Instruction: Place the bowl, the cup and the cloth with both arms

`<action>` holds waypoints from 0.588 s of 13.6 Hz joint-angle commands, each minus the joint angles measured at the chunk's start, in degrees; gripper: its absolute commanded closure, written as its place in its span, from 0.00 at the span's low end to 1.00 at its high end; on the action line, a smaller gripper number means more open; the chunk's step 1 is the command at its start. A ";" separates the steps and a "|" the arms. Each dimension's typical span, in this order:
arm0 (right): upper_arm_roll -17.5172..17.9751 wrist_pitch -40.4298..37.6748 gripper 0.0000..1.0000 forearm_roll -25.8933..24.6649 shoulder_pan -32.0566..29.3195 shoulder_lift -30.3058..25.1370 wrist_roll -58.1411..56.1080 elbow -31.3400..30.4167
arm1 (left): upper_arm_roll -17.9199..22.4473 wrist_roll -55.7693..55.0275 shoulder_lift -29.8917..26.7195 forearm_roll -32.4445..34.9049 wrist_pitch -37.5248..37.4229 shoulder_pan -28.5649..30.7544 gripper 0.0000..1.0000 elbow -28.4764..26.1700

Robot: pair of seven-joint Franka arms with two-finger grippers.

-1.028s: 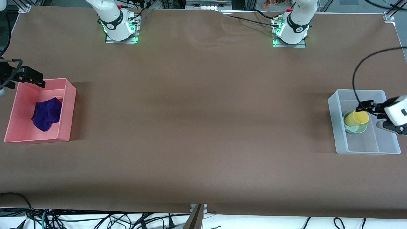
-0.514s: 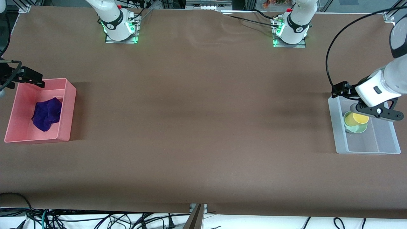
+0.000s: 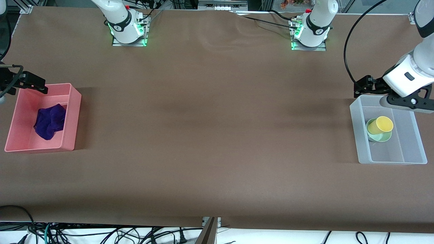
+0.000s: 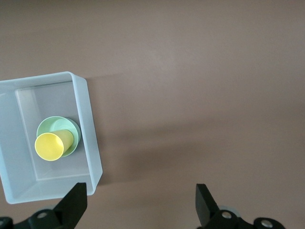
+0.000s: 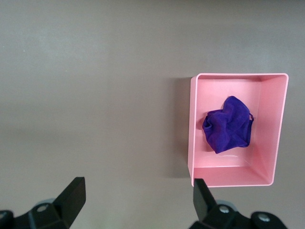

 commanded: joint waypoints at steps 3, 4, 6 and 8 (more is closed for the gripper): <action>0.20 -0.01 0.00 0.56 -0.28 -0.56 0.24 -0.25 | 4.71 -0.11 -6.52 -1.33 6.45 -4.06 0.00 -10.48; 0.20 -0.01 0.00 0.56 -0.28 -0.56 0.24 -0.16 | 4.62 -0.19 -6.43 -0.99 6.45 -4.23 0.00 -10.30; 0.20 0.08 0.00 0.56 -0.28 -0.48 0.24 -0.16 | 4.71 -1.42 -6.43 -0.89 6.45 -4.32 0.00 -10.21; 0.20 -0.01 0.00 0.65 -0.28 -0.56 0.33 -0.25 | 4.62 -1.95 -6.34 -1.24 6.37 -4.41 0.00 -10.21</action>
